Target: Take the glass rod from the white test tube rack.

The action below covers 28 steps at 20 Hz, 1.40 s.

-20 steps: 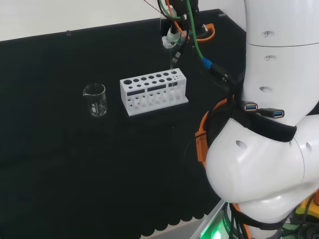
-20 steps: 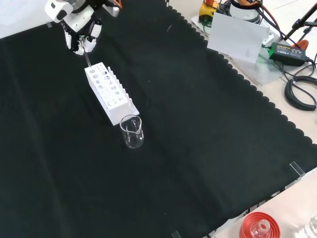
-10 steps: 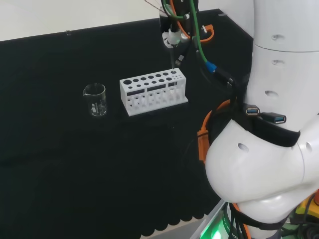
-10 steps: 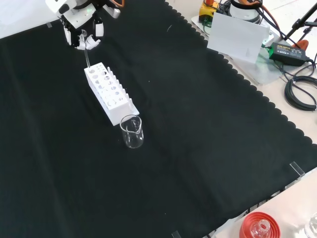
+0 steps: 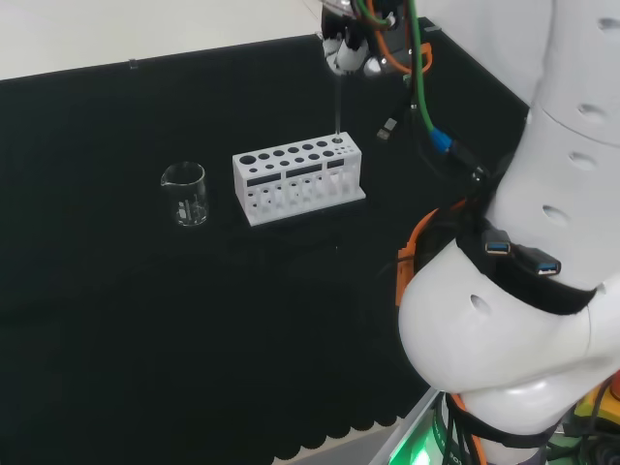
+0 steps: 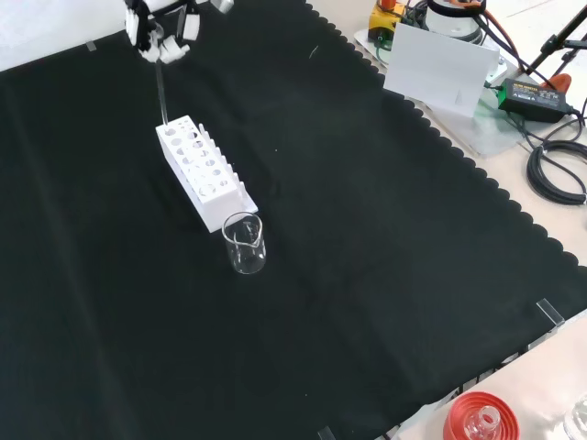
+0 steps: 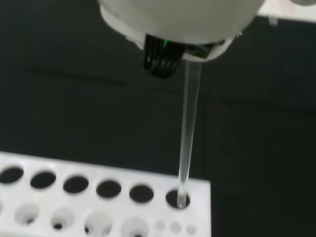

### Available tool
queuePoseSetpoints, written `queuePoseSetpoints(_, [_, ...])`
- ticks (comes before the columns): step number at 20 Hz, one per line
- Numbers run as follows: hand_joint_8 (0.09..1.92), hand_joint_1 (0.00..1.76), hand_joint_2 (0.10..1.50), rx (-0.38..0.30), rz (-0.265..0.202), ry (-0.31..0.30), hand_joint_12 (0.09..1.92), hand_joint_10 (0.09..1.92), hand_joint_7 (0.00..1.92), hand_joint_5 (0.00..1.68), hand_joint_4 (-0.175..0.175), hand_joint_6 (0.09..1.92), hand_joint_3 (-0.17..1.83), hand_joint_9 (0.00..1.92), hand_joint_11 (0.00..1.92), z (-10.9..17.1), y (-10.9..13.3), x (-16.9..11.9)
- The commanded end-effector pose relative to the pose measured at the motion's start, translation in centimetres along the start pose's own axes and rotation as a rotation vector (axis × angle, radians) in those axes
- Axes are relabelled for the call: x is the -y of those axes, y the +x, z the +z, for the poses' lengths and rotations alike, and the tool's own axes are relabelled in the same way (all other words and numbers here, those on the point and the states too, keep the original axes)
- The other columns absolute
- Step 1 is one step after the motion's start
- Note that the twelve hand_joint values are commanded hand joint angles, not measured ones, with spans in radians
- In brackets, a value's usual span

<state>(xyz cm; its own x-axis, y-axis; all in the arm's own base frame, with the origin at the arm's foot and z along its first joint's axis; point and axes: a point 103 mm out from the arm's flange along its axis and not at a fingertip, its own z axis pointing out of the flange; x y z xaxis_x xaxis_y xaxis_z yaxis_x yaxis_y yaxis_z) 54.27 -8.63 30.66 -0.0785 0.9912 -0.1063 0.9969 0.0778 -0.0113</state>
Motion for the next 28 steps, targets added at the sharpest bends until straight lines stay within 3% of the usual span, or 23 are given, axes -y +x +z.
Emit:
queuePoseSetpoints(1, [0.86,1.33,0.54,-0.036,0.025,-0.087,0.67,0.60,1.34,1.19,-0.175,0.74,0.89,1.63,1.54,-3.7,-0.8,1.5])
queuePoseSetpoints(5, [0.86,1.33,0.55,-0.036,0.027,-0.103,0.67,0.60,1.34,1.19,-0.175,0.74,0.89,1.63,1.54,-5.7,-0.4,2.3])
queuePoseSetpoints(7, [0.86,1.33,0.55,-0.015,0.054,-0.097,0.67,0.59,1.34,1.19,-0.175,0.73,0.88,1.64,1.54,-6.5,-0.3,2.7])
queuePoseSetpoints(10, [0.87,1.33,0.55,-0.029,0.033,-0.119,0.67,0.59,1.34,1.19,-0.175,0.73,0.88,1.64,1.54,-7.5,-1.1,4.3])
queuePoseSetpoints(20, [0.87,1.33,0.56,-0.016,0.023,-0.108,0.67,0.58,1.34,1.18,-0.175,0.72,0.87,1.64,1.55,-8.1,2.1,5.1])
queuePoseSetpoints(28, [0.87,1.33,0.56,-0.038,-0.014,-0.118,0.66,0.58,1.34,1.18,-0.175,0.72,0.86,1.65,1.55,-8.8,2.5,6.3])
